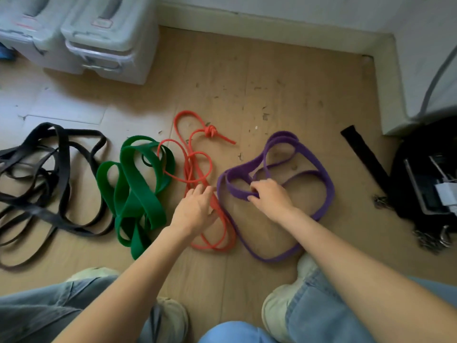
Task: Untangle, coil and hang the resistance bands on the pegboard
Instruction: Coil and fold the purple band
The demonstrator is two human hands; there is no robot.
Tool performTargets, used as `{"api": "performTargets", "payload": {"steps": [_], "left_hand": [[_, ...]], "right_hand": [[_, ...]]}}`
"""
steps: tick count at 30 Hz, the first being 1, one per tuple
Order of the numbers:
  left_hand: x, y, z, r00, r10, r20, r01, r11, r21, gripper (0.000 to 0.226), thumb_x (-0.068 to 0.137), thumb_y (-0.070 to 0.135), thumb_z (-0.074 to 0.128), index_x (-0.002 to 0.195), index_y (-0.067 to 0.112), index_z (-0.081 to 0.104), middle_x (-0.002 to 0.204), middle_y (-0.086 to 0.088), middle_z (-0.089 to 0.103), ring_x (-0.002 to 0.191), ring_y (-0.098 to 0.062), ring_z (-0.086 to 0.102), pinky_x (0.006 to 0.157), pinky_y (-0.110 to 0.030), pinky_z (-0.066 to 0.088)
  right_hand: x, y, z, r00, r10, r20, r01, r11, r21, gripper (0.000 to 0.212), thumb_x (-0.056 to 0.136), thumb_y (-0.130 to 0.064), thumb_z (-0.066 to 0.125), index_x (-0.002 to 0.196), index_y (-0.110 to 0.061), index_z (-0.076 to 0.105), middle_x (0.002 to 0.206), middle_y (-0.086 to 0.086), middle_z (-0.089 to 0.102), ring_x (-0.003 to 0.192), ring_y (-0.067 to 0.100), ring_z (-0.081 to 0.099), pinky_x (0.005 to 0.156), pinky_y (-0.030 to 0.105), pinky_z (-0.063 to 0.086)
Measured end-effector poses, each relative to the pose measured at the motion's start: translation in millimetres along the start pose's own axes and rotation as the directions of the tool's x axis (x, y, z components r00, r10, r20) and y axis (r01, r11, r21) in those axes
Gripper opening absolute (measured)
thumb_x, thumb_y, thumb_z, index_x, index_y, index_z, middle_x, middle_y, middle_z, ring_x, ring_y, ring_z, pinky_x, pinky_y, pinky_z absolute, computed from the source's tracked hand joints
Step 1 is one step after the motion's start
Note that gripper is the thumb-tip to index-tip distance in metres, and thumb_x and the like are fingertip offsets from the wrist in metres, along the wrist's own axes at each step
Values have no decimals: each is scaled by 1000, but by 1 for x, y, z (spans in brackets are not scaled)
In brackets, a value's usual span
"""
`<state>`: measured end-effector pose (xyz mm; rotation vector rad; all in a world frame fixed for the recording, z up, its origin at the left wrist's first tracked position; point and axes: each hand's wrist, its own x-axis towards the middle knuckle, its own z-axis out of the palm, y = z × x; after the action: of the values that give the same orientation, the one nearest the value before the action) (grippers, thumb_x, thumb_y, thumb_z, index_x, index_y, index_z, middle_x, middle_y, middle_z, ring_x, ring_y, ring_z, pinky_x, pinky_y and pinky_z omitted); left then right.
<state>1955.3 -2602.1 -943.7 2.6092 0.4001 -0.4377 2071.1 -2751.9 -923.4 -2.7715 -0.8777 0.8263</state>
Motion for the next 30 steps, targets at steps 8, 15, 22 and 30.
{"api": "performTargets", "payload": {"steps": [8, 15, 22, 30], "left_hand": [[13, 47, 3, 978, 44, -206, -162, 784, -600, 92, 70, 18, 79, 144, 12, 25, 146, -5, 34, 136, -17, 30, 110, -21, 22], [12, 79, -58, 897, 193, -397, -415, 676, -609, 92, 64, 9, 83, 140, 11, 29, 137, -8, 46, 129, -14, 43, 107, -29, 35], [-29, 122, -125, 812, 110, -574, -510, 613, -604, 22, 62, 37, 52, 79, 23, 55, 70, 11, 57, 64, 1, 48, 60, -17, 40], [-74, 99, -164, 832, 193, -519, -396, 863, -313, 11, 81, 15, 58, 80, 5, 55, 69, -5, 59, 64, -24, 55, 60, -36, 42]], "right_hand": [[-11, -14, -40, 964, -95, -248, 166, 945, 282, 27, 82, -38, 67, 82, -13, 59, 79, 1, 50, 83, 19, 42, 64, 24, 21], [-38, -39, -98, 940, -236, -246, 285, 939, 192, 21, 75, -21, 67, 78, -6, 53, 99, 6, 40, 84, 19, 43, 68, 22, 32], [-112, -69, -180, 815, -235, -530, 474, 797, 375, 29, 68, -4, 64, 89, -13, 47, 98, 8, 49, 82, 13, 47, 68, 9, 35], [-174, -62, -209, 819, -162, -550, 462, 755, 465, 14, 73, -3, 68, 79, -15, 64, 91, 2, 58, 88, 20, 57, 81, 30, 47]]}}
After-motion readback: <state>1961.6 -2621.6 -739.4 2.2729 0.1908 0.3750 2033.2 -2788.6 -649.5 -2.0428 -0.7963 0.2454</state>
